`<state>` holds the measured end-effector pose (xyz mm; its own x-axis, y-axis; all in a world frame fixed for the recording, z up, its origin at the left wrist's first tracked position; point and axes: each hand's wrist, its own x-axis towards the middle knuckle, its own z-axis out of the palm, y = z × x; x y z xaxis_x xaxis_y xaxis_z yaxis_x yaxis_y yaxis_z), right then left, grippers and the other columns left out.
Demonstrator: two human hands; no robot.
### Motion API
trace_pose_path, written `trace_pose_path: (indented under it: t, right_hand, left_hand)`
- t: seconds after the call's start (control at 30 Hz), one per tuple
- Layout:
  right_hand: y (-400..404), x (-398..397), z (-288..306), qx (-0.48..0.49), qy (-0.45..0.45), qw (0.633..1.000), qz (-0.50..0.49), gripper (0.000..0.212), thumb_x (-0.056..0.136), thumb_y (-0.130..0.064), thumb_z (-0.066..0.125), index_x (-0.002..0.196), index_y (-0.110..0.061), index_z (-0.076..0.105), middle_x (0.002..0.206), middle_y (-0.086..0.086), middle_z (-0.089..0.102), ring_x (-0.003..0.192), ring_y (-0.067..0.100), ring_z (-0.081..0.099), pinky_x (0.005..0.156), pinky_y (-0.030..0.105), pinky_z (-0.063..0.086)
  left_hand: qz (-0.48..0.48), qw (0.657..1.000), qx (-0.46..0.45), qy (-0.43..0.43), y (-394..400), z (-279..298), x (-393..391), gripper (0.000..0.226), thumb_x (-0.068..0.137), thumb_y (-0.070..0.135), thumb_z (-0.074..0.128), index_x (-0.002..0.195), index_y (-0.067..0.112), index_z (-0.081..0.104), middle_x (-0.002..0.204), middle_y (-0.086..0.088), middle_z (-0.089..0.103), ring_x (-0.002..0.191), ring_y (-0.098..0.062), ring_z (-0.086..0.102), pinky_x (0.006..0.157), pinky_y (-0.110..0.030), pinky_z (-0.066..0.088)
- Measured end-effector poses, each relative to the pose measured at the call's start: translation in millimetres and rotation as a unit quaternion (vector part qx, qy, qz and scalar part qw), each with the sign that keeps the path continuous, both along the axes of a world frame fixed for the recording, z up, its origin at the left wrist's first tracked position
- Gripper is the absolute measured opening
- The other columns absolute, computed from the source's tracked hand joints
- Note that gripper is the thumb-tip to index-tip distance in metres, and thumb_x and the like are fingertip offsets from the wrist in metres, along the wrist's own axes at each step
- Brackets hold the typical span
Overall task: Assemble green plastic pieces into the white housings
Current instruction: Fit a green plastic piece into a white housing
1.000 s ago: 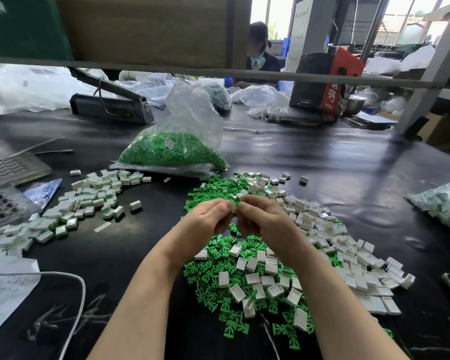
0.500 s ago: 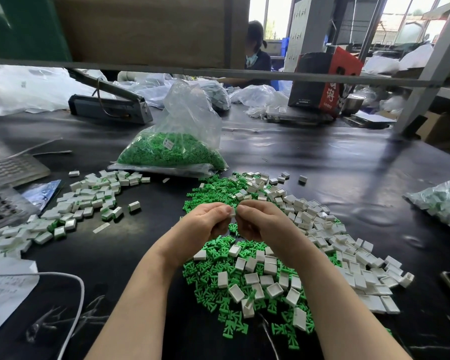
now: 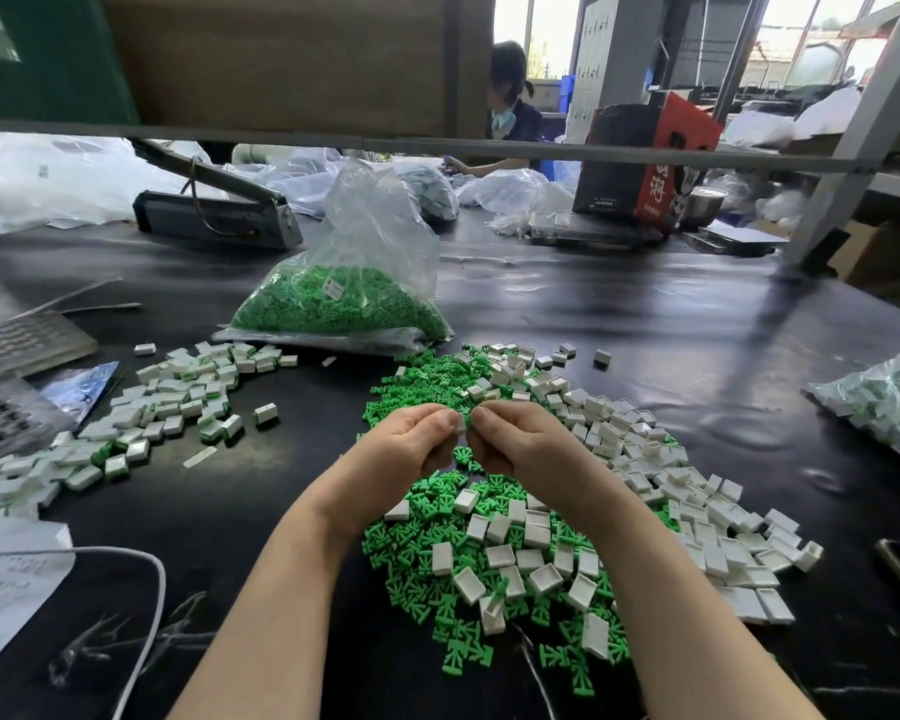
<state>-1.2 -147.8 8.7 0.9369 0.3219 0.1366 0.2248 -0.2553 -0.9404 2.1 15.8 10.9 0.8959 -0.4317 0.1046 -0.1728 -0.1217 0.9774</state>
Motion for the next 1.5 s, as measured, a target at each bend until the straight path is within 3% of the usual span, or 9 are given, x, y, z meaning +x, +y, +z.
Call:
trace_pose_path:
  t: [0.17, 0.4, 0.53, 0.67, 0.8, 0.93, 1.13, 1.37, 1.5]
  right_hand:
    - [2.6, -0.3, -0.9, 0.044, 0.012, 0.999, -0.017, 0.036, 0.104, -0.013, 0.042, 0.068, -0.011, 0.045, 0.051, -0.009, 0.040, 0.045, 0.003, 0.036, 0.047, 0.013, 0.034]
    - [4.4, 3.5, -5.8, -0.030, -0.060, 0.996, -0.055, 0.035, 0.104, -0.016, 0.044, 0.069, -0.015, 0.045, 0.059, -0.005, 0.041, 0.050, 0.003, 0.037, 0.050, 0.017, 0.034]
    - [4.3, 3.4, -8.2, -0.070, -0.093, 0.991, -0.066, 0.032, 0.103, -0.020, 0.046, 0.071, -0.019, 0.049, 0.058, -0.012, 0.045, 0.051, 0.000, 0.040, 0.053, 0.016, 0.034]
    - [4.4, 3.8, -8.2, -0.085, -0.080, 0.992, -0.056, 0.031, 0.103, -0.020, 0.047, 0.072, -0.016, 0.051, 0.061, -0.007, 0.046, 0.054, 0.005, 0.040, 0.055, 0.026, 0.035]
    - [5.2, 1.7, -6.7, -0.039, -0.044, 0.998, -0.038, 0.032, 0.103, -0.019, 0.046, 0.072, -0.016, 0.055, 0.063, -0.003, 0.051, 0.056, 0.008, 0.045, 0.055, 0.027, 0.039]
    - [4.9, 1.2, -4.5, 0.058, -0.006, 0.998, -0.035, 0.047, 0.104, -0.029, 0.040, 0.078, 0.005, 0.058, 0.062, 0.006, 0.054, 0.056, 0.014, 0.047, 0.053, 0.023, 0.040]
    - [6.7, -0.4, -4.1, 0.170, 0.098, 0.980, -0.019, 0.045, 0.090, -0.051, 0.047, 0.070, -0.012, 0.059, 0.064, 0.007, 0.052, 0.056, 0.014, 0.045, 0.057, 0.026, 0.035]
    - [12.8, -0.6, -7.3, 0.273, 0.175, 0.943, 0.070, 0.050, 0.090, -0.054, 0.042, 0.087, -0.012, 0.070, 0.082, 0.005, 0.064, 0.072, 0.014, 0.054, 0.072, 0.027, 0.042]
    - [14.9, -0.2, -10.7, 0.302, 0.182, 0.932, 0.087, 0.047, 0.093, -0.053, 0.045, 0.089, -0.013, 0.069, 0.081, 0.004, 0.060, 0.073, 0.014, 0.053, 0.084, 0.039, 0.035]
  left_hand:
    - [0.001, 1.000, -0.028, 0.009, -4.8, -1.0, -0.6, 0.032, 0.104, 0.012, 0.036, 0.074, 0.011, 0.046, 0.055, 0.012, 0.041, 0.047, 0.001, 0.036, 0.048, -0.009, 0.033]
    - [0.019, 1.000, -0.022, -0.001, -6.4, -8.0, 1.6, 0.032, 0.104, 0.016, 0.039, 0.074, 0.014, 0.048, 0.059, 0.013, 0.043, 0.051, 0.002, 0.039, 0.050, -0.009, 0.036]
    - [0.035, 0.999, 0.036, -0.021, 0.6, -7.5, 7.7, 0.025, 0.103, 0.018, 0.044, 0.088, 0.005, 0.060, 0.071, 0.004, 0.056, 0.067, -0.003, 0.052, 0.069, -0.021, 0.045]
    - [0.065, 0.994, 0.051, -0.066, 4.0, -3.8, 7.2, 0.016, 0.099, 0.008, 0.051, 0.097, 0.012, 0.066, 0.057, 0.016, 0.060, 0.052, 0.003, 0.050, 0.054, -0.013, 0.039]
    - [0.091, 0.991, 0.046, -0.086, 7.6, -2.3, 7.1, 0.011, 0.095, 0.004, 0.058, 0.098, 0.007, 0.069, 0.068, -0.001, 0.066, 0.060, -0.005, 0.059, 0.058, -0.015, 0.045]
    - [0.105, 0.990, 0.021, -0.095, 5.9, -0.9, 6.1, 0.011, 0.093, 0.008, 0.061, 0.094, 0.014, 0.071, 0.078, -0.005, 0.071, 0.072, -0.012, 0.064, 0.068, -0.018, 0.052]
    - [0.133, 0.988, -0.011, -0.075, 3.1, -3.4, 8.5, 0.010, 0.089, 0.020, 0.067, 0.096, 0.018, 0.074, 0.097, -0.004, 0.072, 0.098, -0.020, 0.066, 0.092, -0.034, 0.052]
    - [0.123, 0.986, -0.107, -0.025, -2.9, -3.0, 7.9, 0.011, 0.089, 0.012, 0.064, 0.096, 0.007, 0.072, 0.085, 0.002, 0.071, 0.077, -0.005, 0.069, 0.069, -0.014, 0.051]
    - [0.106, 0.988, -0.109, -0.016, -1.9, -1.6, 7.2, 0.020, 0.083, 0.021, 0.066, 0.097, 0.009, 0.072, 0.084, 0.000, 0.074, 0.079, -0.006, 0.069, 0.071, -0.016, 0.051]
